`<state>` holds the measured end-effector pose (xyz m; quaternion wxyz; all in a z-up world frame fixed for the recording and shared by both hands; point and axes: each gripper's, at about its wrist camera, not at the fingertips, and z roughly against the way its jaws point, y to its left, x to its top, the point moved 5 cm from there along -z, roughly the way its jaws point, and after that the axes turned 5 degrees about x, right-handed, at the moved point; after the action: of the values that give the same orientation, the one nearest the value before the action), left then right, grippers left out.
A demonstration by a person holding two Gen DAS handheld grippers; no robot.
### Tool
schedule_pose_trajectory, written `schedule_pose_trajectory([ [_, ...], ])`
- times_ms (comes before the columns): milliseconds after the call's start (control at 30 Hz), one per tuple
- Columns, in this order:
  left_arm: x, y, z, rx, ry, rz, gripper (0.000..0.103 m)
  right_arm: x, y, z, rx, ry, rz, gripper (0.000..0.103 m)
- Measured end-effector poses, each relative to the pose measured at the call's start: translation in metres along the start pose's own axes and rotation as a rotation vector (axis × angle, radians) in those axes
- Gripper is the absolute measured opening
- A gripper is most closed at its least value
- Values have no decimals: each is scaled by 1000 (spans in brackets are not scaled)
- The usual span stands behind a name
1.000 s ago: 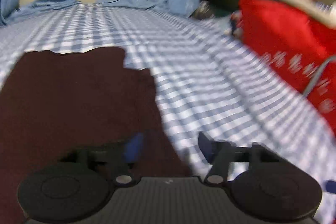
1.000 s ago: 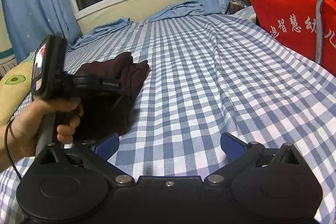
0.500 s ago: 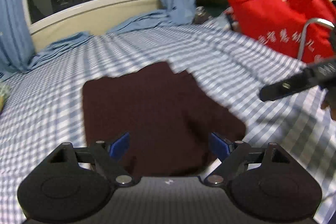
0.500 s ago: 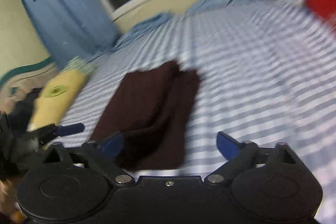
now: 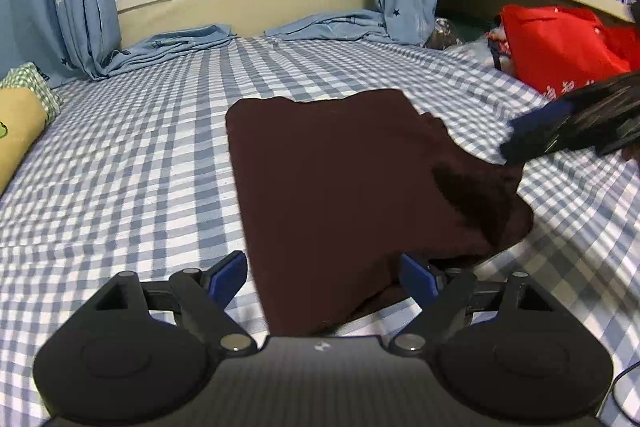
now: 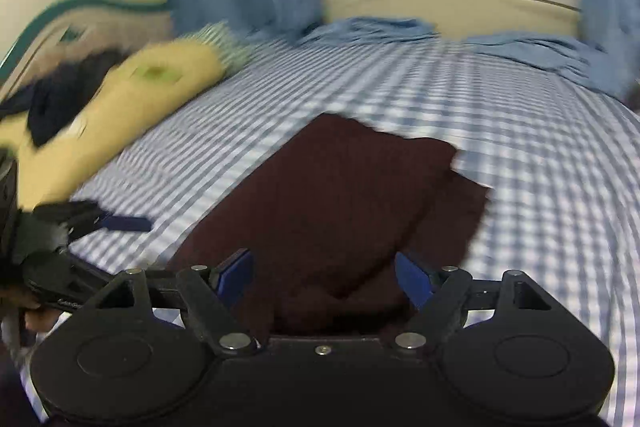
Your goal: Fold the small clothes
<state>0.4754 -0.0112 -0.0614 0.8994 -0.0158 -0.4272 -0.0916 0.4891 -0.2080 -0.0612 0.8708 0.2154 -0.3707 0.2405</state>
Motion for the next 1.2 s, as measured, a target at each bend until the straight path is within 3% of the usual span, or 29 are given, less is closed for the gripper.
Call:
schedule_pose_trajectory([
  [33, 1, -1, 0, -5, -4, 1, 86, 2, 1, -11, 6, 52, 11, 73],
  [67, 1, -2, 0, -8, -6, 0, 86, 1, 2, -22, 13, 102, 12, 61],
  [100, 2, -2, 0, -7, -8, -2, 86, -2, 1, -33, 36, 155, 8, 40],
  [167, 3, -3, -1, -5, -7, -6, 86, -12, -1, -50, 63, 249, 1, 21],
  [200, 3, -2, -2, -1, -5, -9, 86, -18, -4, -54, 71, 271, -3, 19],
  [267, 2, -2, -5, 15, 0, -19, 86, -26, -10, -46, 78, 257, -38, 17],
  [400, 1, -4, -13, 36, 16, -34, 86, -14, -28, 3, 135, 37, -151, 11],
  [533, -4, -8, -20, 39, 33, -45, 89, -26, -54, 41, 154, -92, -262, 10],
  [700, -18, -20, -32, 49, 92, -96, 87, -110, -105, 5, 196, -16, -545, 14],
  [800, -17, -19, -22, 40, 76, -92, 87, -130, -107, 13, 241, -87, -628, 24],
  [1000, 2, -3, -2, 29, 5, -35, 88, -87, -101, 54, 146, -146, -486, 32],
  [1200, 15, 8, -22, 73, 17, -11, 88, -32, -116, 9, 98, -94, -424, 32],
])
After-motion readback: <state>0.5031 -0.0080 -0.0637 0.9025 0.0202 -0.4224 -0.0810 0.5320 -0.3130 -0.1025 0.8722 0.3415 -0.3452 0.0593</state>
